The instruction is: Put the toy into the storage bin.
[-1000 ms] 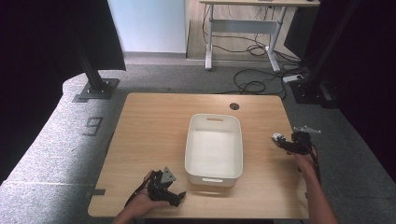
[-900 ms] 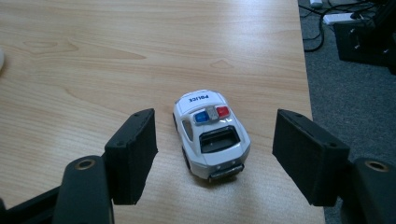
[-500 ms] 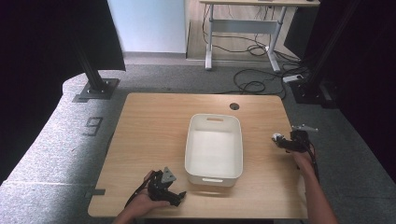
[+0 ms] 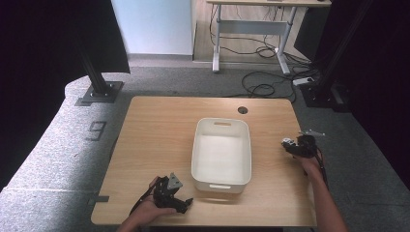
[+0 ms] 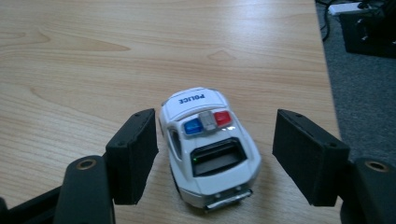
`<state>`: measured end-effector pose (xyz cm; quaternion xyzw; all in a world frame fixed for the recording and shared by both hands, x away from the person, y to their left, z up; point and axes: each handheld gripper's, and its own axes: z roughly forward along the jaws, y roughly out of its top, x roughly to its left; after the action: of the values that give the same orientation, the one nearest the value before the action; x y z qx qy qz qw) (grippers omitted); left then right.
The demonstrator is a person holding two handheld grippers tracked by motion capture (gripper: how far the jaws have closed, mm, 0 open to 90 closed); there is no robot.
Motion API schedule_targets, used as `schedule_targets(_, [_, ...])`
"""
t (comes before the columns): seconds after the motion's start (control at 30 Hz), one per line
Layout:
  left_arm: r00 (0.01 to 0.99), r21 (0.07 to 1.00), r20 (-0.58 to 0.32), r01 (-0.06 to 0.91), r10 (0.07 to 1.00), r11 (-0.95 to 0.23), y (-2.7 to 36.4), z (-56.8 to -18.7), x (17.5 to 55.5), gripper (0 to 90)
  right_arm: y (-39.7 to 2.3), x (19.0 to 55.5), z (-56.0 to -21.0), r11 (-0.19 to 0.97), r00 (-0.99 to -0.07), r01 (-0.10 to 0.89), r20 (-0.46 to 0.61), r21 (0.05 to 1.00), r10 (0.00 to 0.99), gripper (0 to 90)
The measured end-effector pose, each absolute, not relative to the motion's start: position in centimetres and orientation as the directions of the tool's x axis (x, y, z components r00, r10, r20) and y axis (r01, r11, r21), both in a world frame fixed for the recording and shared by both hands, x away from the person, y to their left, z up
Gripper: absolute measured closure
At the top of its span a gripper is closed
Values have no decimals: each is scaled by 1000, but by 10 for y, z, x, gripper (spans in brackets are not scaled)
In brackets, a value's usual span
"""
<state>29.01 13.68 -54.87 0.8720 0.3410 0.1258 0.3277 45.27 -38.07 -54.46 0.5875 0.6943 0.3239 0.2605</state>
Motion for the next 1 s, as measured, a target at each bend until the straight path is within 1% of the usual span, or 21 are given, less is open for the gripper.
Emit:
schedule_targets(0.1, [736, 657, -4, 512, 677, -553, 137, -549, 290, 0, -377, 454, -548, 115, -180, 658, 7, 744, 984, 337])
schedule_targets(0.23, [736, 657, -4, 512, 677, -552, 137, -549, 290, 0, -376, 455, -551, 120, -178, 665, 1, 737, 984, 400])
schedule_targets(0.4, [736, 657, -4, 513, 677, -552, 137, -549, 290, 0, -375, 454, -549, 123, -180, 668, -1, 734, 984, 450])
schedule_targets(0.47, [736, 657, -4, 512, 677, -553, 137, -549, 290, 0, -376, 454, -548, 125, -182, 671, -2, 731, 983, 489])
schedule_targets(0.63, [735, 657, -4, 512, 678, -552, 137, -549, 290, 0, -377, 453, -547, 124, -177, 683, -2, 720, 984, 492])
schedule_targets(1.0, [736, 657, -4, 512, 677, -553, 137, -549, 290, 0, -380, 449, -540, 94, -161, 678, 23, 729, 987, 494])
